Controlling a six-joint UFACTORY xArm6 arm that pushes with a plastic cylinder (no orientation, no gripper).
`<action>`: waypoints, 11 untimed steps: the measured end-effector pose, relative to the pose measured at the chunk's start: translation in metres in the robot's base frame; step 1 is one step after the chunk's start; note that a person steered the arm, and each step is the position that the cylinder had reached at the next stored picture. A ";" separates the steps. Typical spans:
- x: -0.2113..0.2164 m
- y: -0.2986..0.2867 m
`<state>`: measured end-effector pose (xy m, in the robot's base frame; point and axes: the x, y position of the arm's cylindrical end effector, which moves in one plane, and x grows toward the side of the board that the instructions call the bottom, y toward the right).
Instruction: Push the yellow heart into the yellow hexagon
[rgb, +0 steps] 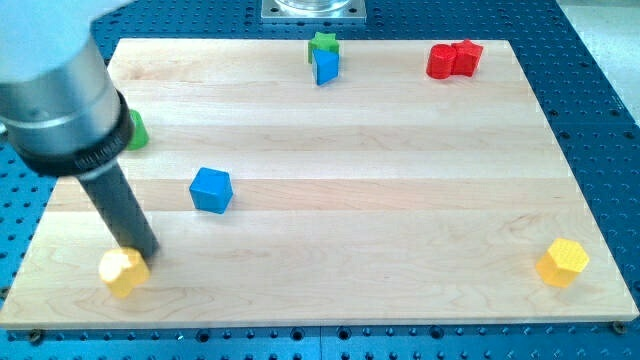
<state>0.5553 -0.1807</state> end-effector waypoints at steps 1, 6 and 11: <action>-0.007 -0.056; 0.026 0.282; 0.022 0.329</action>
